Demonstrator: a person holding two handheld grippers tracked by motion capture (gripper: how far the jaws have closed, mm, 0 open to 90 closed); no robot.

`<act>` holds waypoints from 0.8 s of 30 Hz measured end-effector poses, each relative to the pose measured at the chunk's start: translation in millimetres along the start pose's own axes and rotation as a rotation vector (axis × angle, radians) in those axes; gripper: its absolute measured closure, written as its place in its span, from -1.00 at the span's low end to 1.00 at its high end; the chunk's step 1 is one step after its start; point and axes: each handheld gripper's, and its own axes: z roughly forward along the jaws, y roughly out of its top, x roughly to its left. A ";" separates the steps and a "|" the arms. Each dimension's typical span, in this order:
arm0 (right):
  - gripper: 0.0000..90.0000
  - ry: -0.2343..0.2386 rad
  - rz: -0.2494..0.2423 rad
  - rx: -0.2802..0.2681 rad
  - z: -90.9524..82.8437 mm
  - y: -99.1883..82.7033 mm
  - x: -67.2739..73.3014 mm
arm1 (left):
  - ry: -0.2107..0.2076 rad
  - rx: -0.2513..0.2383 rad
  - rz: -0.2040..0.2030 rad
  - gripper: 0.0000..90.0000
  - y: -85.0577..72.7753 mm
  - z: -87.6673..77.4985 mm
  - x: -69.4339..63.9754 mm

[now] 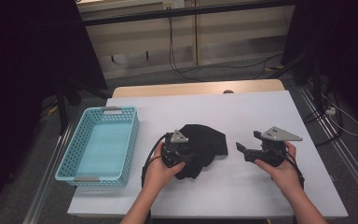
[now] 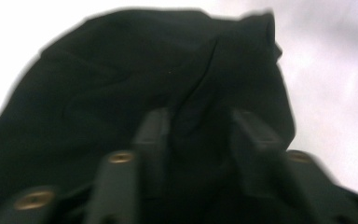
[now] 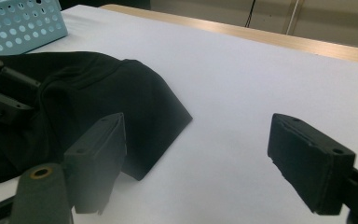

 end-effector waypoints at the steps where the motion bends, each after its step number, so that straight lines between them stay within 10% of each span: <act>1: -0.58 0.000 0.000 0.000 0.0 0.0 0.0 | -0.002 0.008 -0.002 0.61 0.5 -0.8 -0.4; 4: -0.58 0.004 0.002 0.000 0.1 0.1 0.1 | -0.018 0.009 -0.018 0.96 2.6 -6.4 0.6; 11: -0.58 0.007 0.001 -0.005 0.3 1.1 0.1 | 0.004 -0.071 -0.110 0.98 4.5 -47.9 25.0; 18: -0.58 0.007 0.002 -0.002 0.8 1.0 0.9 | 0.119 -0.136 -0.194 0.99 -5.6 -80.4 55.1; 24: -0.59 0.012 -0.004 0.005 2.1 0.7 2.0 | 0.134 -0.109 -0.218 0.98 -13.3 -75.8 61.4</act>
